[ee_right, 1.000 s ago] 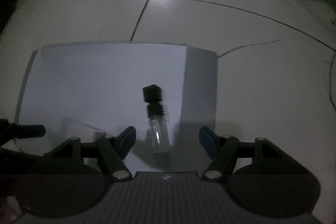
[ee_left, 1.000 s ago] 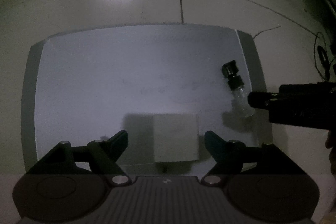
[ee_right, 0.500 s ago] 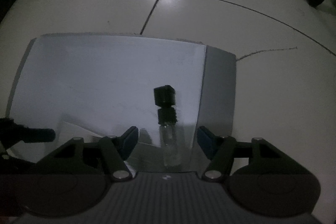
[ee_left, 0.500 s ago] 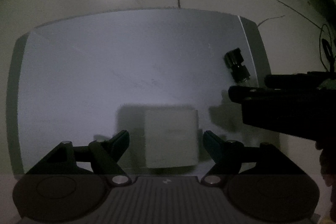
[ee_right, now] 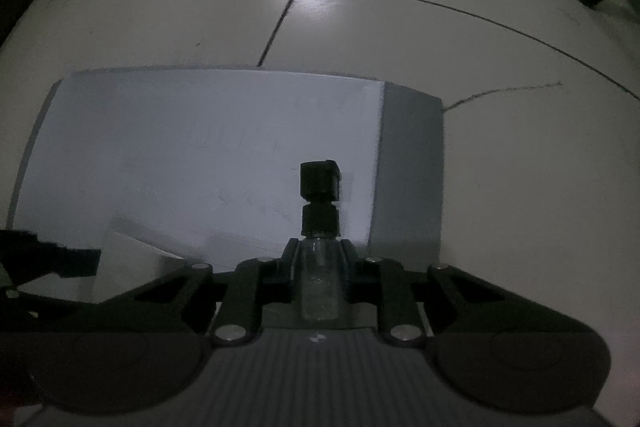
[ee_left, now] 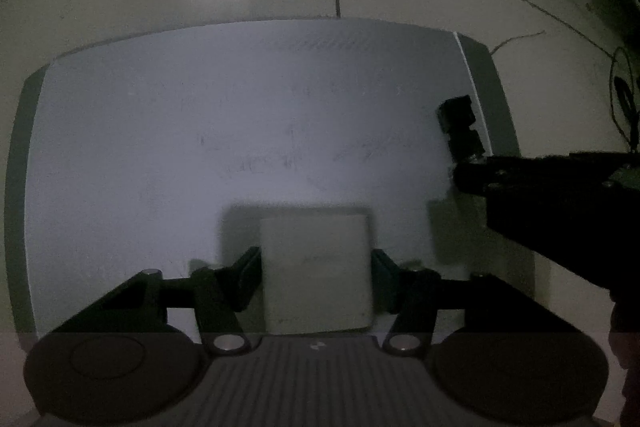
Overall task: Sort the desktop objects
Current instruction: 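Lift the white cube and clear vial and lower them into the box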
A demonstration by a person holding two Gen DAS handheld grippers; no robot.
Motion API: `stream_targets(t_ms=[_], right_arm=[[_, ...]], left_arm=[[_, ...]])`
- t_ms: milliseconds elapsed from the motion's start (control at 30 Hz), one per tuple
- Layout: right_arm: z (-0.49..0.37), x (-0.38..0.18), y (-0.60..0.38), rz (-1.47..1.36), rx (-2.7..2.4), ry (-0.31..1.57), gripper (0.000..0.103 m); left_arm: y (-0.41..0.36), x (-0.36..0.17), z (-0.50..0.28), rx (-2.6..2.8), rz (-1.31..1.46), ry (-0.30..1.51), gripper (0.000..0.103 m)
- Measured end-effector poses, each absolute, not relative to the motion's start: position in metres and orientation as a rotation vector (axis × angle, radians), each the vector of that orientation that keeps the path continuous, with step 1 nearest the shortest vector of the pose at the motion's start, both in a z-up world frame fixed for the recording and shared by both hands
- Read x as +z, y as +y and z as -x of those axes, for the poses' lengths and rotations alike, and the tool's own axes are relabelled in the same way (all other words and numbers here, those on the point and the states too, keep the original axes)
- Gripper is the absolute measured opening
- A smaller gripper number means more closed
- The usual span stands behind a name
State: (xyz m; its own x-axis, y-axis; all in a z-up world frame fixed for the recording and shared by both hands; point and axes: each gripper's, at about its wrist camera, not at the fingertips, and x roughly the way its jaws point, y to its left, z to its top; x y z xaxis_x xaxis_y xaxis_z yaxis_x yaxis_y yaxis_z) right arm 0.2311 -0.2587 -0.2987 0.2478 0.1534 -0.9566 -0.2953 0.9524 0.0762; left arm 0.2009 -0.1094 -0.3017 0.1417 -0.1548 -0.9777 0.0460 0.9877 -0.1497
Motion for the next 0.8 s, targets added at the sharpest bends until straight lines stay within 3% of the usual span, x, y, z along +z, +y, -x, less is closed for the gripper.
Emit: stream_targets(t_ms=[333, 800], right_arm=[[-0.219, -0.256, -0.266, 0.06, 0.265, 1.273, 0.021], [-0.141, -0.158, -0.259, -0.013, 0.251, 1.253, 0.021]], left_arm=[[-0.083, -0.258, -0.195, -0.116, 0.093, 1.401, 0.051], [-0.046, -0.147, -0.134, -0.063, 0.078, 1.361, 0.051]])
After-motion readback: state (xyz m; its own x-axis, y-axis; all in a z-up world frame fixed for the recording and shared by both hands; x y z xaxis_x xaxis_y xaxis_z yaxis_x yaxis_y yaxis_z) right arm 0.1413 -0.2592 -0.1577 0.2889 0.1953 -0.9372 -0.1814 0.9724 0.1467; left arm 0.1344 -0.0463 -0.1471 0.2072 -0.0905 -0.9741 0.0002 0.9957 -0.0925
